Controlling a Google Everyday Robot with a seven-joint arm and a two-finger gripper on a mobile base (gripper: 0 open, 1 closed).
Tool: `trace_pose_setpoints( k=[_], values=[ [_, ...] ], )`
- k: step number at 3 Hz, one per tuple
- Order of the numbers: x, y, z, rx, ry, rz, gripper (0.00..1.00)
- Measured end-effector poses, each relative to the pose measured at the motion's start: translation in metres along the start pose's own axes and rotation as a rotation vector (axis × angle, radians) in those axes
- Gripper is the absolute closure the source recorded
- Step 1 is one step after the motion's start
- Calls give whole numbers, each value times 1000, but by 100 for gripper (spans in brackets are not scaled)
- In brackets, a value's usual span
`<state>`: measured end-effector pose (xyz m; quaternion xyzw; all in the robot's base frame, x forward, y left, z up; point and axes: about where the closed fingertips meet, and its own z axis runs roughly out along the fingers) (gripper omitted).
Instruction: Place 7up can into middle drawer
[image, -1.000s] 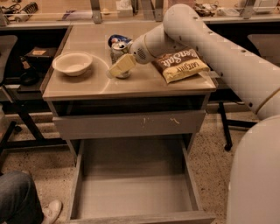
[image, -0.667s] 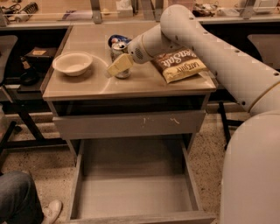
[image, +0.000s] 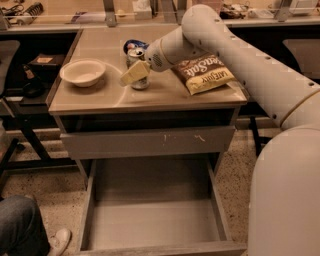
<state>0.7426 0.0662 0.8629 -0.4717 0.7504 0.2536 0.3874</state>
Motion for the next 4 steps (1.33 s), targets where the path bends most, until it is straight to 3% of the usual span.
trace_pose_setpoints(
  k=[3, 4],
  values=[
    [0, 0, 0, 0, 0, 0, 89],
    [0, 14, -20, 31, 3, -7, 100]
  ],
)
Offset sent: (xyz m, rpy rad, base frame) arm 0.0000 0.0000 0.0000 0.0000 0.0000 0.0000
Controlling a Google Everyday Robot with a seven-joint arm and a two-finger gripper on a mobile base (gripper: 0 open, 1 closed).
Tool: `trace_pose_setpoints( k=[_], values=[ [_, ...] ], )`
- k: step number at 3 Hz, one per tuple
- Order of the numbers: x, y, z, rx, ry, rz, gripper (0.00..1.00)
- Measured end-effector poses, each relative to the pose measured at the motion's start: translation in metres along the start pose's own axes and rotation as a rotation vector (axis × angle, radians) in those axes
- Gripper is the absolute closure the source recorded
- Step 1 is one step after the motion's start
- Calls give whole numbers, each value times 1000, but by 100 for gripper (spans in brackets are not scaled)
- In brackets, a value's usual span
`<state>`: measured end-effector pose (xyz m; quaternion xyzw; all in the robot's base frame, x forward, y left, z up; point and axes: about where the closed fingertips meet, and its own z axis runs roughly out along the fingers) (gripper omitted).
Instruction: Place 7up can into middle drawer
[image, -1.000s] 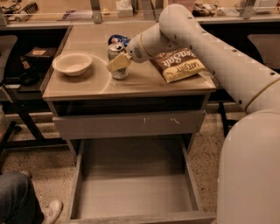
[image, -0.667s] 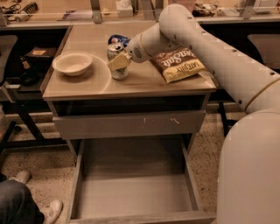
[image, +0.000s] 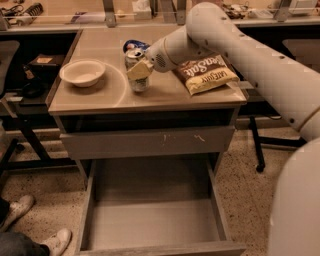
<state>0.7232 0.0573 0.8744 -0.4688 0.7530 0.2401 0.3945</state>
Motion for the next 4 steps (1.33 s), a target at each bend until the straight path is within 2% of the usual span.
trace_pose_setpoints(
  k=[1, 2, 3, 4],
  values=[
    [-5, 30, -61, 93, -20, 12, 100],
    [4, 71, -121, 190, -16, 39, 100],
    [32, 111, -158, 259, 4, 104, 100],
    [46, 117, -163, 269, 27, 114, 100]
  ],
)
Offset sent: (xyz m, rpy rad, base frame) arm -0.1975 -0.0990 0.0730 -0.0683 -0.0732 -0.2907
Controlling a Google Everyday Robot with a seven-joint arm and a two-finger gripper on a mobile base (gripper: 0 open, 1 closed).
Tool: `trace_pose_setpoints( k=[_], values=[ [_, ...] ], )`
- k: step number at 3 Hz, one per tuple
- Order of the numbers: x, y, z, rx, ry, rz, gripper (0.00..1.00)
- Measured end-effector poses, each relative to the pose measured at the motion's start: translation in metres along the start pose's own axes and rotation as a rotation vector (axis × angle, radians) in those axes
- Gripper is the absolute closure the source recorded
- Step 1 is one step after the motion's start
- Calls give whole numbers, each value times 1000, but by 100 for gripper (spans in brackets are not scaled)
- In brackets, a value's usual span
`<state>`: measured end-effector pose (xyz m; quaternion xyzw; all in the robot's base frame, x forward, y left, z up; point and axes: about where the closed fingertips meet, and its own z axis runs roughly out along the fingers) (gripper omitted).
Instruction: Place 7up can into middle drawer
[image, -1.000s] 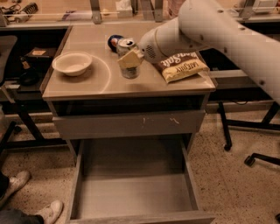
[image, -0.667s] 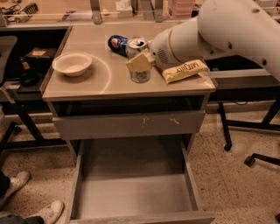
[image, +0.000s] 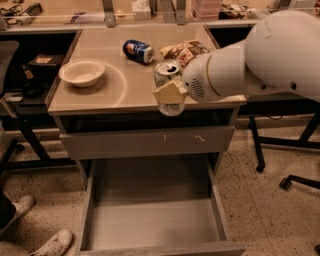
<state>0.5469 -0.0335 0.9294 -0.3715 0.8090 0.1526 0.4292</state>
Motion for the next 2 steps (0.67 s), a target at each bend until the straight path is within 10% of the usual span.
trace_pose_setpoints(
  k=[2],
  values=[
    [23, 11, 0, 3, 3, -7, 100]
  ],
)
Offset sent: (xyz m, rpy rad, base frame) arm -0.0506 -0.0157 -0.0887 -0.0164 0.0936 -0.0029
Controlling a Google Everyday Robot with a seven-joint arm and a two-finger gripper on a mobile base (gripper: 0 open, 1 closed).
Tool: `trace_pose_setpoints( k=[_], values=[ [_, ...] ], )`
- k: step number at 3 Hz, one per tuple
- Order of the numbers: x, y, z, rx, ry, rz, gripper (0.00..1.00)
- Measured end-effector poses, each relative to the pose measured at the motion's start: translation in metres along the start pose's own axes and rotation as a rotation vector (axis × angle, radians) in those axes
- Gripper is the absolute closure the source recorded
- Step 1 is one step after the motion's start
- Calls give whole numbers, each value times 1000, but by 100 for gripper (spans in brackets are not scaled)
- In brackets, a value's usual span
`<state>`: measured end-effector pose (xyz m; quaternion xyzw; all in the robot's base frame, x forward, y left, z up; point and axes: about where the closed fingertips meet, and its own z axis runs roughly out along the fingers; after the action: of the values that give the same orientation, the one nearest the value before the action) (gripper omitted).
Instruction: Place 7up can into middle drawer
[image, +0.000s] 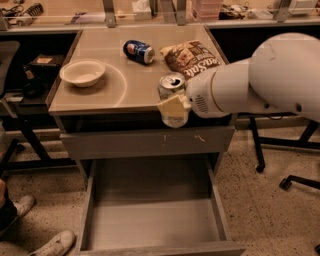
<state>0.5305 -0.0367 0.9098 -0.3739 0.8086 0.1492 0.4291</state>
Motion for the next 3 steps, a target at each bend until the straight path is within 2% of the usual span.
trace_pose_setpoints(
  k=[2, 3],
  values=[
    [133, 46, 39, -72, 116, 103, 100],
    [133, 47, 40, -72, 116, 103, 100]
  ],
)
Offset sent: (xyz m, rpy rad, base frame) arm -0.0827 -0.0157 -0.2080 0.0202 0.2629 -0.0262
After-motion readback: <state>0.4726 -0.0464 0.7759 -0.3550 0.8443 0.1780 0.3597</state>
